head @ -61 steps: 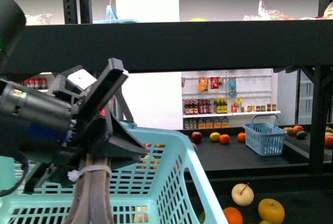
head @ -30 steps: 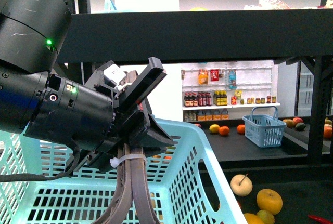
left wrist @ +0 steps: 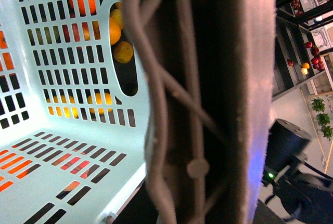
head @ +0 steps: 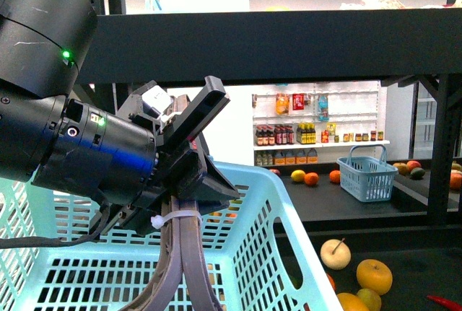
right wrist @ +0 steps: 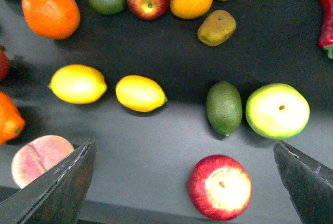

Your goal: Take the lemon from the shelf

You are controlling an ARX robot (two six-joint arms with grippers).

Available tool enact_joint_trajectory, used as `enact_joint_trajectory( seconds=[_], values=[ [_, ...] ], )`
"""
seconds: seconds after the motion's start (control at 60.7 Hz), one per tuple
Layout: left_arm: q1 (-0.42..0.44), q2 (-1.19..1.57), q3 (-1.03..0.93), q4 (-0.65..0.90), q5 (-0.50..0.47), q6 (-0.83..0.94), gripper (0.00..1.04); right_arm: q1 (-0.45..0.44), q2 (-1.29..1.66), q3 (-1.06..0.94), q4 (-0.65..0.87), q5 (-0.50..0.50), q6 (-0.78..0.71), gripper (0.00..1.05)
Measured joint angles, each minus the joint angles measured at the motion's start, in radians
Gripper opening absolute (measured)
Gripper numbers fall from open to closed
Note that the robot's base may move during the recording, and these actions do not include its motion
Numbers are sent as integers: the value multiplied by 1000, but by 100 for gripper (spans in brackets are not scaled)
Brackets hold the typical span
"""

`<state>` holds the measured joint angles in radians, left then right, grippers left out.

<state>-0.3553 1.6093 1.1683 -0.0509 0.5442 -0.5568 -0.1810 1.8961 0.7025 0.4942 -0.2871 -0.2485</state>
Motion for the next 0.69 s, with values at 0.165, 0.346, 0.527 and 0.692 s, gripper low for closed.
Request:
enact_joint_trajectory(
  seconds=[0.165, 0.346, 0.527, 0.692],
  values=[
    [0, 0, 0, 0, 2, 1, 13, -4, 182, 129, -15, -116, -190, 102],
    [0, 0, 0, 0, -2, 2, 13, 8, 300, 224, -53, -205, -390, 102],
    [0, 0, 0, 0, -1, 3, 13, 12, 423, 324, -138, -258, -636, 102],
    [0, 0, 0, 0, -1, 3, 13, 12, 531, 431, -172, -276, -745, 102]
  ],
)
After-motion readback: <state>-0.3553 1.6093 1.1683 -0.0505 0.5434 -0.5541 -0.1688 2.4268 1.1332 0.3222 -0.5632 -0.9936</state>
